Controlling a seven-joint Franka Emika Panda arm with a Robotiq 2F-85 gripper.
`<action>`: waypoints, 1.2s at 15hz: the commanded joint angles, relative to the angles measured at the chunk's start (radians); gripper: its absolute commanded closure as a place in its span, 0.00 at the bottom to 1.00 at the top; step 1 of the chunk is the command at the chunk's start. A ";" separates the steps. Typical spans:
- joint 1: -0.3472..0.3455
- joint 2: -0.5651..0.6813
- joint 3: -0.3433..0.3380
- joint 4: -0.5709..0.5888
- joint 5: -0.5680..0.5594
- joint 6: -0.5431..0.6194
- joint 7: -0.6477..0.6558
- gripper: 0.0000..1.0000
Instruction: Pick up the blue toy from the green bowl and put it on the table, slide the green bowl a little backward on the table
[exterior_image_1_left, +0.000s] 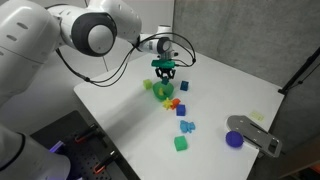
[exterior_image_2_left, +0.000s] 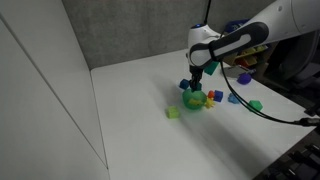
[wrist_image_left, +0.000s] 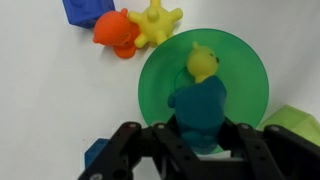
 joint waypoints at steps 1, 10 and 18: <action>-0.008 -0.032 -0.030 -0.005 -0.001 -0.008 0.072 0.92; -0.029 -0.117 -0.156 -0.140 -0.045 0.002 0.208 0.92; -0.031 -0.222 -0.203 -0.397 -0.130 0.013 0.270 0.51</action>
